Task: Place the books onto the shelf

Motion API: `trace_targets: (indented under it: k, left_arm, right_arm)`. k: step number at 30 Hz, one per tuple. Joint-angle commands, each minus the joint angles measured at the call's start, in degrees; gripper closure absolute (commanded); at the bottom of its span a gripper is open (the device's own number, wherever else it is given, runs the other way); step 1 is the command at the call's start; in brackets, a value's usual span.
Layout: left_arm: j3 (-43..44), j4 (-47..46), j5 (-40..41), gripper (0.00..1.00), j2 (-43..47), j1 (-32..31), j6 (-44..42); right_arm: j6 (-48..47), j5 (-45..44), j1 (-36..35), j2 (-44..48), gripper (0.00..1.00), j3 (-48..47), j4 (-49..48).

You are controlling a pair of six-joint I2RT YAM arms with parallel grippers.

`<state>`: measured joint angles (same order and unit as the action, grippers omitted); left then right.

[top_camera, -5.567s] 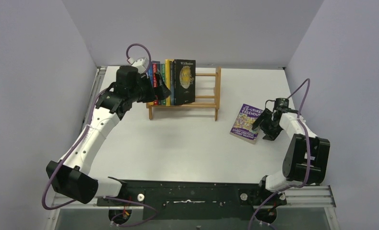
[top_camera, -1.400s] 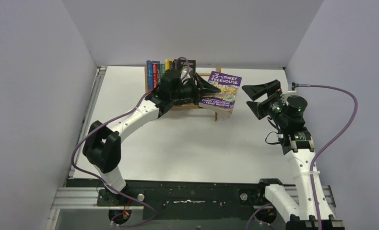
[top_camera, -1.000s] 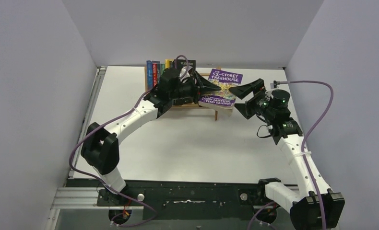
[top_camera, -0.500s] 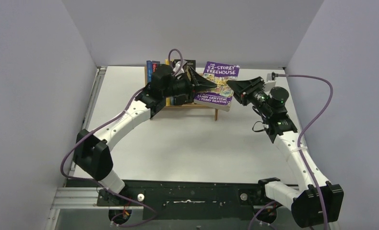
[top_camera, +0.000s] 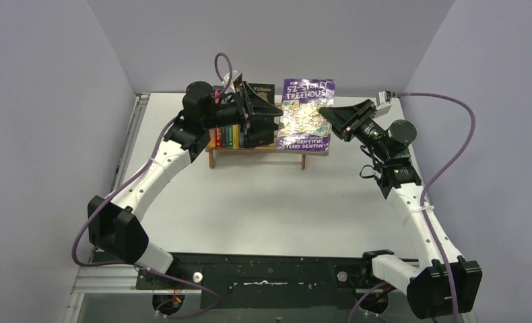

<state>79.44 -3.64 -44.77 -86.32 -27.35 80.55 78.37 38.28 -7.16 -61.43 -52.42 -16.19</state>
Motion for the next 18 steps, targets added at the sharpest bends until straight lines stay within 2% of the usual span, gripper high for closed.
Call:
trace_targets:
  k: [1,10,15,17,18]
  left_arm:
    - [2.57,-2.36,-3.44,0.36,1.29,-0.32,-2.11]
    - [6.86,-2.47,-3.77,0.38,-0.61,-2.62,-3.78]
    - [6.99,-2.21,-3.67,0.68,-0.37,-2.56,-5.37]
    - [6.35,-2.29,-3.33,0.83,0.32,-1.64,-6.31]
    - [6.14,-2.40,-3.35,0.95,0.48,-1.14,-6.93]
  right_arm:
    - [3.97,5.57,-0.60,-0.76,1.00,-4.27,-15.90]
    - [2.78,7.82,-3.16,-2.99,1.00,-6.21,-15.80]
    - [0.45,8.55,-3.48,-4.08,1.00,-7.88,-13.32]
    - [-1.51,8.79,-3.49,-4.21,0.92,-8.98,-10.55]
    - [-2.81,8.98,-3.46,-4.22,0.85,-9.61,-8.69]
